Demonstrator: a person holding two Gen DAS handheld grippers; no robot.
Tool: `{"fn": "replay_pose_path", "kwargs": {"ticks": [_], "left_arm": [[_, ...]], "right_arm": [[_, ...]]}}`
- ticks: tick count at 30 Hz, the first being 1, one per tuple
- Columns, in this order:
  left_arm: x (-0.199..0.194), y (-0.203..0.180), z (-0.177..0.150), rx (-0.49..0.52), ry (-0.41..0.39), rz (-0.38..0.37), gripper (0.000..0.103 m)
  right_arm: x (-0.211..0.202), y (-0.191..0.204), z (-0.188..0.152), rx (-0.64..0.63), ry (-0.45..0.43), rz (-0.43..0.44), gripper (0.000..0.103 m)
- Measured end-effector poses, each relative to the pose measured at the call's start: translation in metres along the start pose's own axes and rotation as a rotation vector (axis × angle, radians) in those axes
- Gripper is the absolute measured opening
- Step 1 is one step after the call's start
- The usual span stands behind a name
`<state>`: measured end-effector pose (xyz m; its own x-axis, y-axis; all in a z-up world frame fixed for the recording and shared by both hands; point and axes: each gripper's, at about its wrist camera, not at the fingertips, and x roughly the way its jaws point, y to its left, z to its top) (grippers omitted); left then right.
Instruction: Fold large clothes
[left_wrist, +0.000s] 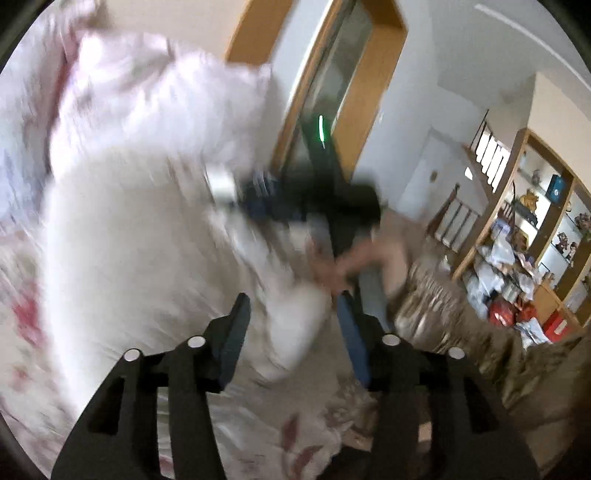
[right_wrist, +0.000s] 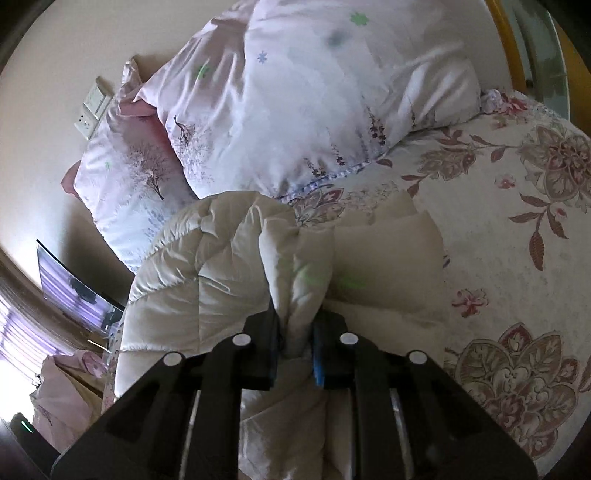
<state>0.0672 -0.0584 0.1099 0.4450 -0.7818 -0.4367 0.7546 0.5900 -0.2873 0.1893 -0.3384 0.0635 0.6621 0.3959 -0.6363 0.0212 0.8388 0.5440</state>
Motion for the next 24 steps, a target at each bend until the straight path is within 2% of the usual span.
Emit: {"fn": "replay_pose_path", "kwargs": {"ticks": [3,6,10,16,24], "left_arm": [[-0.025,0.027,0.028,0.028,-0.096,0.147,0.059],[-0.025,0.07,0.048,-0.027,-0.092,0.279,0.059],[-0.012,0.11,0.057,-0.068,-0.055,0.363,0.058],[0.029,0.132,0.049,-0.115,0.006,0.39,0.058],[0.056,0.153,0.041,-0.149,0.078,0.392,0.059]], "right_arm": [[0.002,-0.004,-0.001,0.009,-0.001,0.01,0.015],[0.002,-0.006,-0.001,0.019,-0.011,0.014,0.015],[0.0,-0.01,-0.002,0.025,-0.038,0.01,0.014],[0.001,-0.017,-0.005,0.028,-0.064,-0.02,0.014],[0.012,-0.032,-0.003,0.07,-0.032,-0.095,0.014]]}}
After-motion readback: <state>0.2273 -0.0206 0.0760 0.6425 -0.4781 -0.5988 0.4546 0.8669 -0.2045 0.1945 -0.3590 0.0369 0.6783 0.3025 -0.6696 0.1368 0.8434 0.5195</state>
